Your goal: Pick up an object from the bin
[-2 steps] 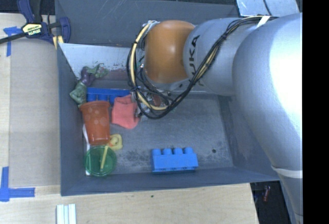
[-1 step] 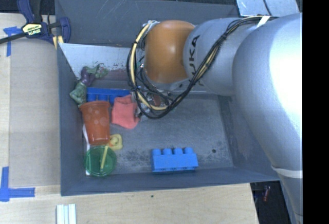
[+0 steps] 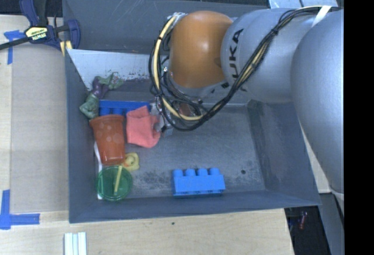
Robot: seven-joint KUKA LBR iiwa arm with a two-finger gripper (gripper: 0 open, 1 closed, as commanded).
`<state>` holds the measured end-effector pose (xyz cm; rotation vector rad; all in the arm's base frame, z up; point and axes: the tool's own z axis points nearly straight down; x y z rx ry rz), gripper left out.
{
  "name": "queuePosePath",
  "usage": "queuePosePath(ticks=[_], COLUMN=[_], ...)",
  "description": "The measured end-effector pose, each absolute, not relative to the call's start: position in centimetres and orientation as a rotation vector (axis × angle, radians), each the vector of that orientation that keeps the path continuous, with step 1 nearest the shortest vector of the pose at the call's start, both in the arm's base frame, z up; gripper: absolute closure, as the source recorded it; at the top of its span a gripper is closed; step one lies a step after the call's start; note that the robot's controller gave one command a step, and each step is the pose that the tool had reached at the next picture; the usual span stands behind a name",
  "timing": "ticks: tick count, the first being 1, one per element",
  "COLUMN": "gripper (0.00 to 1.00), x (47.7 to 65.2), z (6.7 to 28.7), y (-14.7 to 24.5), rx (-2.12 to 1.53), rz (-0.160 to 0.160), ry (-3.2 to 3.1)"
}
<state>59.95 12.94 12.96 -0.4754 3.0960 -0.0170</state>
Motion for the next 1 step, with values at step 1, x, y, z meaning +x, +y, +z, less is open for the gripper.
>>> queuePosePath(ticks=[1], gripper=[1.0], x=[59.69], z=[21.57], y=[14.72], rx=[-0.627], rz=[-0.023], ry=[3.065])
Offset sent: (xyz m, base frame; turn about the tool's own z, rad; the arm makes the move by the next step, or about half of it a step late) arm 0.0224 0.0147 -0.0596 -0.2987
